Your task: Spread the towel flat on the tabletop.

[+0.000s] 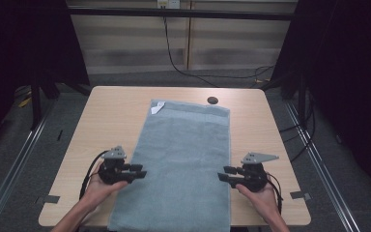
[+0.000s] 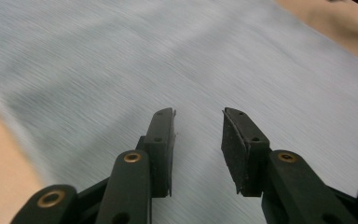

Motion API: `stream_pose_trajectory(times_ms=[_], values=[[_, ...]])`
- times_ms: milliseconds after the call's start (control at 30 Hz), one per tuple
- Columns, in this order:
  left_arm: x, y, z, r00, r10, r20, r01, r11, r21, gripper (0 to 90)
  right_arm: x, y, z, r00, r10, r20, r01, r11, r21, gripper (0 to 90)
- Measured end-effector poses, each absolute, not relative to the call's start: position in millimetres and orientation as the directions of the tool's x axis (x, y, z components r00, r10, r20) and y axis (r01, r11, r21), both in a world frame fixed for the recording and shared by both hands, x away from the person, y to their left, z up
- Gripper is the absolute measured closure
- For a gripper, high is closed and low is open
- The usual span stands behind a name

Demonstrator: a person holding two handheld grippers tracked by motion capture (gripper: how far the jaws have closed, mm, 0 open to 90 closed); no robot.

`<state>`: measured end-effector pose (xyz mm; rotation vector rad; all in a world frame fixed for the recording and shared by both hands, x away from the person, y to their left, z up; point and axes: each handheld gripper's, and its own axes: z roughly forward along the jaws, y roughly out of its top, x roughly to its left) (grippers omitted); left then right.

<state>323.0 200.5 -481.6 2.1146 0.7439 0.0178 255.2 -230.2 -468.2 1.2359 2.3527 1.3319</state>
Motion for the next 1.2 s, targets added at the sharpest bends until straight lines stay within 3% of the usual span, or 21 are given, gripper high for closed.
stream_pose_trajectory(times_ms=[100,267,500,533,667,900,1200], values=[[349,200,-486,0.791,0.545,-0.279,0.540,-0.407,0.737,62.0,278,-224,-470,-0.634,0.742,0.217,0.587,0.279,0.760,53.1],[379,194,-499,0.760,0.609,-0.225,0.541,-0.403,0.738,62.1,309,-219,-484,-0.621,0.754,0.216,0.614,0.296,0.731,51.3],[390,186,-505,0.764,0.621,-0.178,0.525,-0.437,0.731,62.9,332,-215,-497,-0.601,0.770,0.212,0.636,0.301,0.711,50.8],[385,185,-505,0.778,0.613,-0.134,0.496,-0.470,0.730,62.8,334,-214,-499,-0.601,0.773,0.206,0.636,0.306,0.708,50.5],[370,192,-504,0.797,0.593,-0.110,0.468,-0.494,0.733,62.8,334,-210,-503,-0.603,0.770,0.208,0.637,0.308,0.707,48.6],[342,208,-504,0.808,0.573,-0.140,0.474,-0.489,0.733,62.8,328,-209,-507,-0.608,0.750,0.259,0.640,0.271,0.719,48.0],[311,216,-505,0.809,0.570,-0.142,0.466,-0.474,0.747,62.7,300,-204,-505,-0.653,0.722,0.227,0.615,0.331,0.716,47.8]])
